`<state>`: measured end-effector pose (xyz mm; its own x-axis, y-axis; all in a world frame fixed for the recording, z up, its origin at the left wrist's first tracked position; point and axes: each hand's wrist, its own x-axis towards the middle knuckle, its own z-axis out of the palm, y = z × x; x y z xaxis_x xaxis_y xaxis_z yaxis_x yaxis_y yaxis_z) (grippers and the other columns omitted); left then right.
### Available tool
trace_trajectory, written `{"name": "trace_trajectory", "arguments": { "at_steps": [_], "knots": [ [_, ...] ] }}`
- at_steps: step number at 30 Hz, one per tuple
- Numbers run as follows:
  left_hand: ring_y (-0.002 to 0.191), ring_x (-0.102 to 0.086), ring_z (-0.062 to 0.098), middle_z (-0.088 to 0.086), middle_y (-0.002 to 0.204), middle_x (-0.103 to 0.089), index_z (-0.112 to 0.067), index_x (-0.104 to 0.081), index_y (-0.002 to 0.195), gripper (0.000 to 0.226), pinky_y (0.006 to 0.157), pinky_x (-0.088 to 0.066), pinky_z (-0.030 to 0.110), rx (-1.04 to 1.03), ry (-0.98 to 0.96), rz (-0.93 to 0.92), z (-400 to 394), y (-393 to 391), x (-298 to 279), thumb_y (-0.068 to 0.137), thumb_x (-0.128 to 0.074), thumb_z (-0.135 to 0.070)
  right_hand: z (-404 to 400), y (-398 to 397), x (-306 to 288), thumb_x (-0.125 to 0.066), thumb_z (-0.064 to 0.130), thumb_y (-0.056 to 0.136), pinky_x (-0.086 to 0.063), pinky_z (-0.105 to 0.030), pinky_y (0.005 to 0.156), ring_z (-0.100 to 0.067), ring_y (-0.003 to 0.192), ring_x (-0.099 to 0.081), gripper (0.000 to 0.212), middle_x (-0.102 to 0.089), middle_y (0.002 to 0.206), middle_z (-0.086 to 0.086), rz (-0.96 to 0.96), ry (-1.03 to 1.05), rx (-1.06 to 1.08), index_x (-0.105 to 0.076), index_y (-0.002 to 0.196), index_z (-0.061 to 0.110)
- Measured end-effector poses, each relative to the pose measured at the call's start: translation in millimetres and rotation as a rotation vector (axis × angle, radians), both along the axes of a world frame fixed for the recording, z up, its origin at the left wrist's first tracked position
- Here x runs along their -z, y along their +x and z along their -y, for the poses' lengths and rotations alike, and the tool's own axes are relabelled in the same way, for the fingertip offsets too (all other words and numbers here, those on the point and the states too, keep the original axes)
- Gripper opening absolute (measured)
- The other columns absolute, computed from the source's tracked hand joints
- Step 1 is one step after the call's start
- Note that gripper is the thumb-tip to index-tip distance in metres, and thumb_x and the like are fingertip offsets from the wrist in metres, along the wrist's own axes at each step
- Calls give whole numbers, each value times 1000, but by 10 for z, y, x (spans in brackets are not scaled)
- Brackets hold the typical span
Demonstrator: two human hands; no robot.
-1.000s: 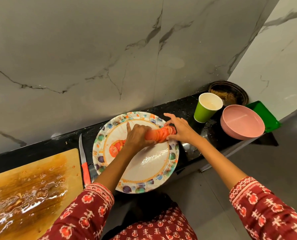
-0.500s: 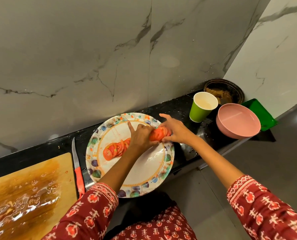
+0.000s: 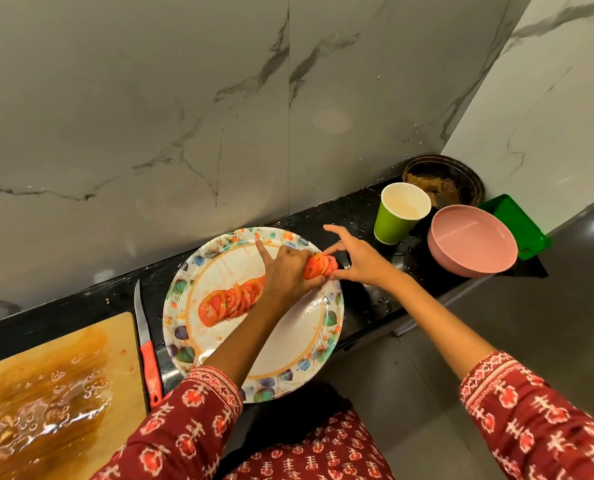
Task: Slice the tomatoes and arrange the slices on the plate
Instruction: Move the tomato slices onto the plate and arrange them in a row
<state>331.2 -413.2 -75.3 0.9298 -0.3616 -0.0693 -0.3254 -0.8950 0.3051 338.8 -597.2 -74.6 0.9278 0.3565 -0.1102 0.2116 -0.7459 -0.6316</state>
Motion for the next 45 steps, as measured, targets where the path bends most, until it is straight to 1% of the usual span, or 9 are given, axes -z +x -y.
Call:
{"name": "trace_trajectory", "arguments": {
  "at_steps": [14, 19, 23, 25, 29, 35, 39, 42, 45],
  "knots": [
    [133, -33, 21, 2, 139, -46, -29, -41, 134, 63, 107, 13, 60, -15, -35, -34, -38, -37, 9, 80, -56, -59, 1, -38, 24, -80, 24, 71, -39, -42, 105, -14, 113, -54, 92, -64, 106, 9, 40, 36, 49, -23, 144, 22],
    [138, -24, 23, 1, 147, -36, -29, -26, 143, 88, 105, 14, 62, -61, -39, -16, -191, -142, 0, 71, -62, -64, 9, -130, -11, -81, 22, 69, -39, -43, 104, -18, 119, -47, 93, -56, 123, 1, 18, 22, 59, -25, 143, 24],
    [137, -28, 23, 2, 144, -40, -27, -33, 140, 86, 107, 15, 58, -185, -153, 53, -618, -334, 21, 68, -68, -58, -98, -243, -25, -81, 26, 70, -36, -47, 104, -19, 123, -43, 90, -53, 132, -1, 119, 20, 107, -28, 143, 23],
    [133, -32, 24, 4, 142, -43, -25, -37, 138, 88, 108, 10, 59, -253, -209, 62, -859, -478, 70, 65, -73, -55, -172, -279, -33, -81, 26, 70, -34, -47, 104, -21, 125, -42, 88, -53, 132, -2, 172, 16, 121, -32, 143, 20],
    [129, -36, 27, 7, 138, -47, -19, -41, 136, 87, 110, -20, 55, -376, -257, 44, -1252, -734, 151, 62, -81, -40, -385, -337, -34, -78, 30, 72, -21, -48, 112, -23, 130, -38, 85, -50, 134, -5, 213, -82, 67, -32, 142, 17],
    [133, -31, 27, 11, 143, -39, -14, -34, 140, 90, 110, -26, 43, -379, -400, 1, -1432, -788, 94, 65, -83, -19, -776, -385, -93, -75, 32, 76, -3, -50, 117, -19, 133, -36, 80, -52, 134, 0, 200, -107, -34, -31, 142, 21],
    [130, -33, 26, 9, 140, -43, -16, -36, 140, 88, 103, -31, 41, -431, -342, 53, -1602, -854, 65, 65, -82, -21, -897, -402, -86, -75, 32, 77, -10, -47, 115, -19, 130, -39, 76, -54, 130, 1, 229, -67, -5, -34, 140, 22],
    [125, -38, 26, 6, 135, -49, -17, -36, 140, 87, 97, -33, 38, -451, -192, -16, -1653, -880, 58, 67, -80, -35, -964, -413, -73, -74, 29, 78, -24, -44, 111, -19, 125, -44, 71, -57, 127, 0, 251, -53, -13, -37, 138, 20],
    [121, -44, 25, 6, 130, -54, -18, -41, 137, 81, 96, -36, 39, -448, -196, -71, -1667, -857, 62, 67, -80, -34, -1060, -407, -49, -74, 28, 78, -33, -43, 106, -20, 120, -48, 67, -59, 124, -2, 250, -26, -17, -41, 136, 19]
  ]
}}
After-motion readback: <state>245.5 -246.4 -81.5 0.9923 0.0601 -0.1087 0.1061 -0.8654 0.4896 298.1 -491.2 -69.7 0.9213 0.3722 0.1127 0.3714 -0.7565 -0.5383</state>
